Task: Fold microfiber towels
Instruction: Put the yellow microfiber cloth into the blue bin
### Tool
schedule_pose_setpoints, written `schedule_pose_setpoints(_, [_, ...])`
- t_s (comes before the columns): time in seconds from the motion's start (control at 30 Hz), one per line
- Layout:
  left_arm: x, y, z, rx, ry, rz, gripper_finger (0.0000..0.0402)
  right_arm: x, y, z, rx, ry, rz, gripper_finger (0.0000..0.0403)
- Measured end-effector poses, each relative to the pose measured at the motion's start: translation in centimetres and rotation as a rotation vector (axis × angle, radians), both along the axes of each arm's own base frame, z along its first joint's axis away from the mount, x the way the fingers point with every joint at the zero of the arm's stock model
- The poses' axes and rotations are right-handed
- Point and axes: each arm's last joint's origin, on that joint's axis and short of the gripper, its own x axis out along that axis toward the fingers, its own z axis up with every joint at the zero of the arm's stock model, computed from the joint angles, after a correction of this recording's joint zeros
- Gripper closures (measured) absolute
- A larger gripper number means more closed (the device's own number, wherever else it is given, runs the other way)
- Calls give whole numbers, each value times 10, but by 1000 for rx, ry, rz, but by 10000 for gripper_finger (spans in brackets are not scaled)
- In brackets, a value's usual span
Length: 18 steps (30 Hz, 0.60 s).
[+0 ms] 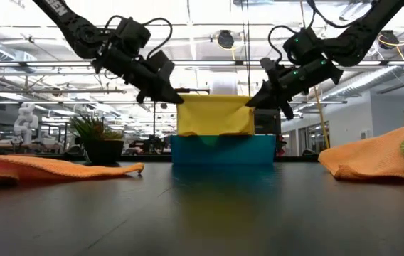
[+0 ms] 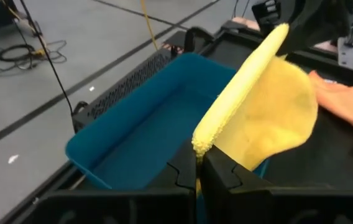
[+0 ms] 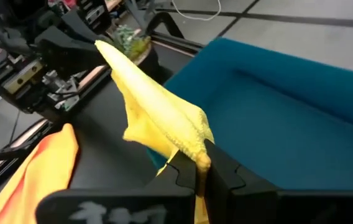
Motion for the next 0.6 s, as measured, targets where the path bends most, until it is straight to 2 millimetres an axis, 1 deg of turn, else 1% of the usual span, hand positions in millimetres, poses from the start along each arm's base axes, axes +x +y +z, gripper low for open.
schedule_pose_setpoints(0.13, [3, 6, -13, -20, 27, 6, 391, 0, -4, -9, 24, 28, -11, 403])
schedule_pose_setpoints(0.27, [6, 12, -27, -41, 44, 1, 397, 4, -8, -27, 50, 84, -11, 403])
schedule_pose_setpoints(0.37, [8, 15, -36, -48, 55, 1, 391, 5, -11, -38, 54, 115, -10, 403])
schedule_pose_setpoints(0.5, [8, 19, -45, -36, 79, 28, 385, 7, -14, -43, 25, 126, -38, 403])
schedule_pose_setpoints(0.6, [7, 22, -50, -14, 108, 103, 393, 5, -16, -44, -22, 150, -40, 403])
